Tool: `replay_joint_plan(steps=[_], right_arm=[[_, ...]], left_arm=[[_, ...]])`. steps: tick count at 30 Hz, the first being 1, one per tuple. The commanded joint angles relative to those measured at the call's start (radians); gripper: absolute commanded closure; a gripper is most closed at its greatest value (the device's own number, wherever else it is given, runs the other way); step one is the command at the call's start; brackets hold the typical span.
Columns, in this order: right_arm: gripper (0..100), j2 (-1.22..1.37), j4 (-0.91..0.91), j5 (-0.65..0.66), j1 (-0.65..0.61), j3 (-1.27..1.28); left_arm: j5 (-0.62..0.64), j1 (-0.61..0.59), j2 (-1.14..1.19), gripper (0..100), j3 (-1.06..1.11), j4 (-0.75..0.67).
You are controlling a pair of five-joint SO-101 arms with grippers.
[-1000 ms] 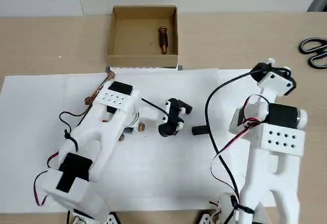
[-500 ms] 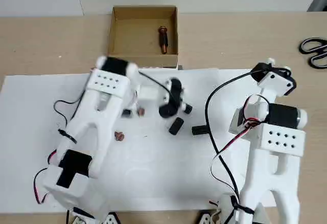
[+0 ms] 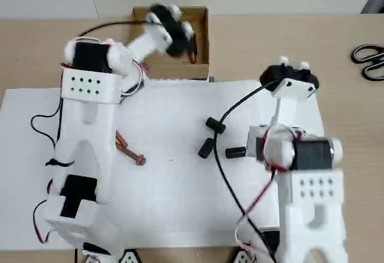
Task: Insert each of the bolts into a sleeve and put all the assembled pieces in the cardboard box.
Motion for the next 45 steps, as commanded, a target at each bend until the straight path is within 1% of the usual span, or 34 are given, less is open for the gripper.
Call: replay_joint_plan(steps=[1, 6, 7, 12, 14, 18, 20, 23, 26, 31, 34, 37, 41, 43, 45], right_arm=[[99.6, -0.091, -0.03, 0.054, -0.05, -0.046], [99.6, -0.159, -0.025, 0.066, -0.077, -0.046], [99.6, -0.171, -0.025, 0.064, -0.085, -0.046], [99.6, -0.248, -0.025, 0.063, -0.165, -0.046], [99.6, -0.278, -0.027, 0.063, -0.199, -0.044], [99.6, -0.326, -0.035, 0.066, -0.24, 0.005], [99.6, -0.361, -0.035, 0.068, -0.254, 0.054], [99.6, -0.44, -0.048, 0.069, -0.278, 0.118], [99.6, -0.53, -0.114, 0.095, -0.315, 0.215], [99.6, -0.693, -0.26, 0.161, -0.4, 0.394], [99.6, -0.777, -0.32, 0.186, -0.45, 0.497], [99.6, -0.843, -0.378, 0.198, -0.495, 0.594], [99.6, -0.928, -0.469, 0.21, -0.542, 0.715], [99.6, -0.97, -0.512, 0.259, -0.57, 0.775], [99.6, -1.021, -0.549, 0.302, -0.593, 0.829]], left_arm=[[0.175, -0.014, -0.167, 100, -0.041, 0.018], [0.183, 0.021, -0.342, 100, 0.001, 0.015], [0.204, 0.021, -0.374, 100, 0.016, 0.012], [0.428, -0.005, -0.528, 100, 0.105, -0.011], [0.494, -0.017, -0.591, 100, 0.153, -0.011], [0.623, -0.017, -0.72, 100, 0.306, -0.011], [0.709, -0.011, -0.796, 100, 0.383, -0.026], [0.833, -0.012, -0.933, 100, 0.521, -0.098], [0.925, -0.009, -1.099, 100, 0.705, -0.206], [1.034, -0.009, -1.41, 100, 1.069, -0.42], [1.083, -0.008, -1.579, 100, 1.26, -0.506], [1.126, 0.021, -1.732, 100, 1.411, -0.568], [1.221, 0.086, -1.91, 100, 1.531, -0.618], [1.24, 0.124, -1.979, 100, 1.581, -0.637], [1.241, 0.15, -1.978, 100, 1.603, -0.638]])
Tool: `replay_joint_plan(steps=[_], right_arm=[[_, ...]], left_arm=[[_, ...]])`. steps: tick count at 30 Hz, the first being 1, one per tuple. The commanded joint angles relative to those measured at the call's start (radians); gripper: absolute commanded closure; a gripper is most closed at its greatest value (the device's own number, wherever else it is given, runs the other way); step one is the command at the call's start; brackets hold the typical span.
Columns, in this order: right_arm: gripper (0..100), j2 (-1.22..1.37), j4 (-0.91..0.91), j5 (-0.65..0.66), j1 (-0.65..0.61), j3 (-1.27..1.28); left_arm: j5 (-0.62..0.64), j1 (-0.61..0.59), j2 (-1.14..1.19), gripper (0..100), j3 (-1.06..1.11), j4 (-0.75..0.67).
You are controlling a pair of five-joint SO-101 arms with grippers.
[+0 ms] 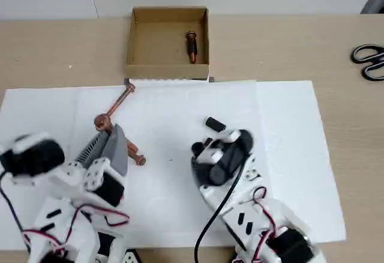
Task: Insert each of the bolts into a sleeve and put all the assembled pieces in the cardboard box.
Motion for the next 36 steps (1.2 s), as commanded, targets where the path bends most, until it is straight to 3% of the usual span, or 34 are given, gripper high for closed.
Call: replay_joint_plan(steps=[1, 9, 19, 27, 36], right_arm=[[99.6, -0.068, -0.081, 0.064, -0.038, 0.06], [99.6, -0.062, -0.137, 0.072, -0.085, 0.103], [99.6, -0.062, -0.14, 0.068, -0.15, 0.124], [99.6, -0.062, -0.14, 0.068, -0.15, 0.121], [99.6, -0.062, -0.142, 0.066, -0.15, 0.117]], left_arm=[[0.015, 0.046, -0.018, 100, 0.021, -0.037], [0.015, 0.203, -0.018, 100, 0.025, -0.043], [0.015, 0.207, -0.012, 100, 0.059, -0.153], [0.015, 0.295, -0.017, 100, 0.128, -0.161], [0.015, 0.301, -0.017, 100, 0.17, -0.158]])
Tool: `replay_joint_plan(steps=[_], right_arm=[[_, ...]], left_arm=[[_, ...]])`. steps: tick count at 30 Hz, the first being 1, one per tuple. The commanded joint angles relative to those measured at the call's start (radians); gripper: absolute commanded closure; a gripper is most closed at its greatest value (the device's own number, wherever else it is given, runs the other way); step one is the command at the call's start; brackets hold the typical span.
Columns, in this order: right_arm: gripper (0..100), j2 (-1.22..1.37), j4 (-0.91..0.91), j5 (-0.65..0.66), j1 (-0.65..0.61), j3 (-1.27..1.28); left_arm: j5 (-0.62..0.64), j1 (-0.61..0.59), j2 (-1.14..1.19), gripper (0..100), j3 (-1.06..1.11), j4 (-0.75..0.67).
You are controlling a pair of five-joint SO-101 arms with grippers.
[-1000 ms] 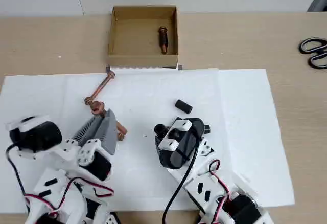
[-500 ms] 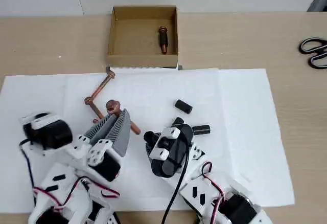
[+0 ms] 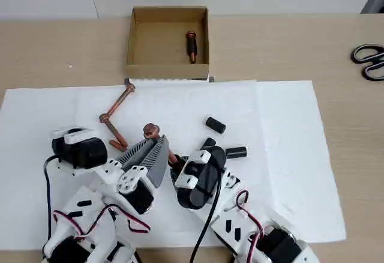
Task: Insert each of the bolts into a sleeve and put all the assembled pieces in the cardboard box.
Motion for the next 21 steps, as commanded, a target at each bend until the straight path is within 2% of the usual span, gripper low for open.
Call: replay_joint_plan(steps=[1, 8, 12, 15, 21], right_arm=[[99.6, -0.01, -0.03, 0.005, -0.002, -0.012], [99.6, -0.01, -0.03, 0.006, -0.002, -0.012], [99.6, -0.01, -0.03, 0.006, 0.001, -0.012], [99.6, -0.01, -0.03, 0.006, 0.001, -0.012], [99.6, -0.01, -0.024, 0.006, 0.002, -0.011]], left_arm=[[0.003, 0.003, -0.008, 100, 0.01, -0.025], [-0.012, 0.107, -0.008, 100, 0.015, 0.077], [-0.16, 0.114, -0.008, 100, 0.015, 0.098], [-0.199, 0.114, -0.008, 99, 0.015, 0.098], [-0.199, 0.11, -0.003, 78, -0.01, 0.161]])
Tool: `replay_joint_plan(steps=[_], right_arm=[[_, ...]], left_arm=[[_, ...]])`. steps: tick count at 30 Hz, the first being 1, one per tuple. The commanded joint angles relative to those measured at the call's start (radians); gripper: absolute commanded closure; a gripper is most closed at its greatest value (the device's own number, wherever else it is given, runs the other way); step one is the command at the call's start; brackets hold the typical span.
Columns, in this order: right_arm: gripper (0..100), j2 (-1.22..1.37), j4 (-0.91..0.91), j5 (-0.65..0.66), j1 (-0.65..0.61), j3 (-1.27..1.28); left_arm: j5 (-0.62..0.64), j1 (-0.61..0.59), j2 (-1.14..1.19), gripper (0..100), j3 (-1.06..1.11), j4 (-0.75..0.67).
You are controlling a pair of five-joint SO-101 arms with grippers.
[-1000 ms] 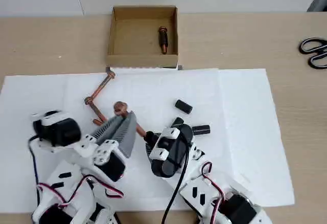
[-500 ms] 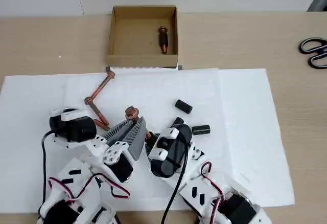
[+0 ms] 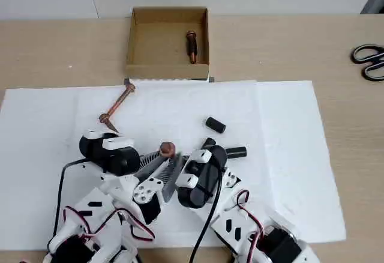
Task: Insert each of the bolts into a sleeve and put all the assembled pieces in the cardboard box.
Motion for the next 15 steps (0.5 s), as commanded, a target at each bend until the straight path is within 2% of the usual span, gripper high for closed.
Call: replay_joint_plan(steps=[1, 5, 9, 15], right_arm=[[99.6, -0.01, -0.022, 0.006, -0.002, -0.009], [99.6, -0.01, -0.021, 0.006, -0.002, -0.003], [99.6, -0.007, -0.019, 0.006, 0.002, 0.002], [99.6, -0.008, -0.022, 0.006, 0.064, 0.023]], left_arm=[[-0.006, 0.002, -0.003, 77, -0.042, 0.06], [-0.008, -0.002, -0.003, 76, -0.094, 0.144], [-0.011, -0.003, -0.003, 76, -0.159, 0.17], [-0.155, -0.149, -0.002, 76, -0.179, 0.167]])
